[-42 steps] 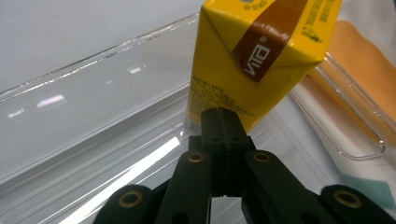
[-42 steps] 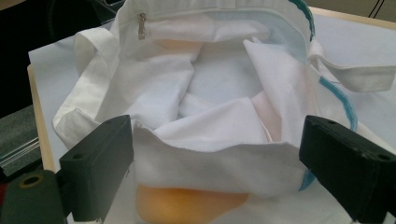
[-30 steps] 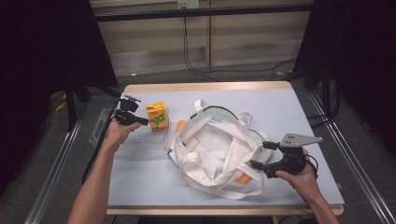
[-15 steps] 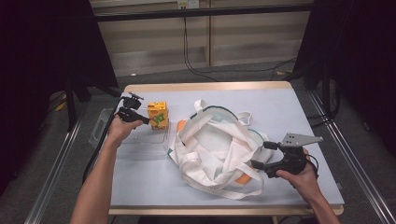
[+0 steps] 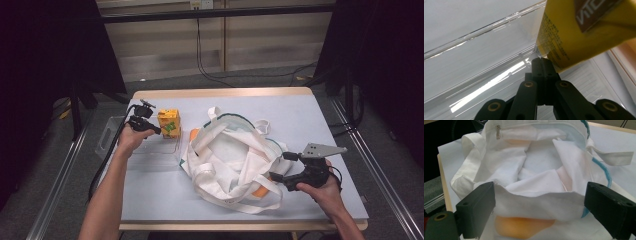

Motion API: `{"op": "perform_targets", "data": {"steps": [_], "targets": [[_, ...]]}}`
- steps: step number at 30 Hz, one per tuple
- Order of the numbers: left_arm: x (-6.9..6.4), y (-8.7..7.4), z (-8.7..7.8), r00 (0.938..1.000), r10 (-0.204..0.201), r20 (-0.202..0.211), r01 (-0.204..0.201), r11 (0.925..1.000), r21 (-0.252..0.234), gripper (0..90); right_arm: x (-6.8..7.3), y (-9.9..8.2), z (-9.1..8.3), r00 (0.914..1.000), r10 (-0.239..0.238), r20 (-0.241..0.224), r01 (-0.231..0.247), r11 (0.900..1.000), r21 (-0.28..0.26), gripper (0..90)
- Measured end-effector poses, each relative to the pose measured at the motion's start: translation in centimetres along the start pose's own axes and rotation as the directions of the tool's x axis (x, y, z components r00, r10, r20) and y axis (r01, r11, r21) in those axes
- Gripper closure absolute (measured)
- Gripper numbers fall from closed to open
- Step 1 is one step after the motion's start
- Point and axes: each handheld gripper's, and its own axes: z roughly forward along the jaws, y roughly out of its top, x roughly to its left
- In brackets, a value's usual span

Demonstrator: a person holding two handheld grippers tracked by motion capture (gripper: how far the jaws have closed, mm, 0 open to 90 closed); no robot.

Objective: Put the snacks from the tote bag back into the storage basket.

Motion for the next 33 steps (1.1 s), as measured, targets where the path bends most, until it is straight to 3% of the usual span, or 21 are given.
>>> {"op": "perform_targets", "data": {"steps": [1,3,6,7,9,10,11,13,18,22,24,29,33], "targets": [[-0.1,-0.1,-0.1,1.0,-0.009,0.002,0.009,0.9999,-0.011,90.0,0.0,0.0,0.0,1.0,0.001,0.0,-0.001,1.0,0.0,10.2],[0.0,-0.1,-0.5,1.0,0.01,0.0,-0.01,1.0,-0.002,90.0,0.0,0.0,-0.1,1.0,0.003,0.002,-0.003,1.0,-0.001,10.2],[-0.3,-0.2,-0.7,0.9997,-0.026,0.003,0.026,0.9988,-0.04,90.0,0.1,0.1,-0.1,1.0,0.0,0.005,0.0,1.0,-0.002,10.2],[-0.2,-0.2,-1.0,1.0,0.004,0.004,-0.004,0.9998,-0.021,90.0,0.1,0.1,-0.1,1.0,-0.001,0.006,0.001,1.0,-0.004,10.2],[-0.3,-0.4,-1.3,1.0,0.001,0.004,-0.001,0.9995,-0.032,90.0,0.2,0.1,-0.2,1.0,0.0,0.007,0.0,1.0,-0.008,10.2],[-0.4,-0.5,-1.4,0.9996,-0.026,0.007,0.026,0.9982,-0.054,90.0,0.2,0.2,-0.2,1.0,-0.003,0.009,0.003,1.0,-0.008,10.2],[-0.3,-0.5,-1.7,1.0,0.002,0.006,-0.002,0.9993,-0.038,90.0,0.3,0.2,-0.3,0.9999,-0.001,0.01,0.001,0.9999,-0.011,10.2],[-0.5,-0.7,-2.0,0.9999,-0.015,0.007,0.015,0.998,-0.061,90.0,0.3,0.2,-0.3,0.9999,0.0,0.013,0.0,0.9999,-0.012,10.2],[-0.5,-1.4,-3.0,0.9999,-0.013,0.008,0.014,0.9957,-0.091,90.0,0.4,0.2,-0.4,0.9998,0.0,0.022,0.0,0.9999,-0.011,10.2],[-0.8,-2.0,-4.0,0.9994,-0.026,0.024,0.03,0.9892,-0.144,90.0,0.4,0.2,-0.3,0.9997,0.0,0.026,0.001,0.9999,-0.011,10.2],[-0.8,-2.3,-4.4,0.9998,-0.01,0.018,0.012,0.9899,-0.141,90.0,0.5,0.2,-0.3,0.9996,-0.002,0.026,0.003,0.9999,-0.011,10.3],[-1.4,-3.3,-5.8,0.9998,0.006,0.017,-0.002,0.9789,-0.204,90.0,0.5,0.2,-0.4,0.9994,0.003,0.034,-0.002,0.9999,-0.016,10.3],[-1.8,-4.4,-6.9,0.9991,0.027,0.032,-0.017,0.9646,-0.263,90.0,0.5,0.2,-0.5,0.9993,0.007,0.037,-0.006,0.9998,-0.021,10.3]]}}
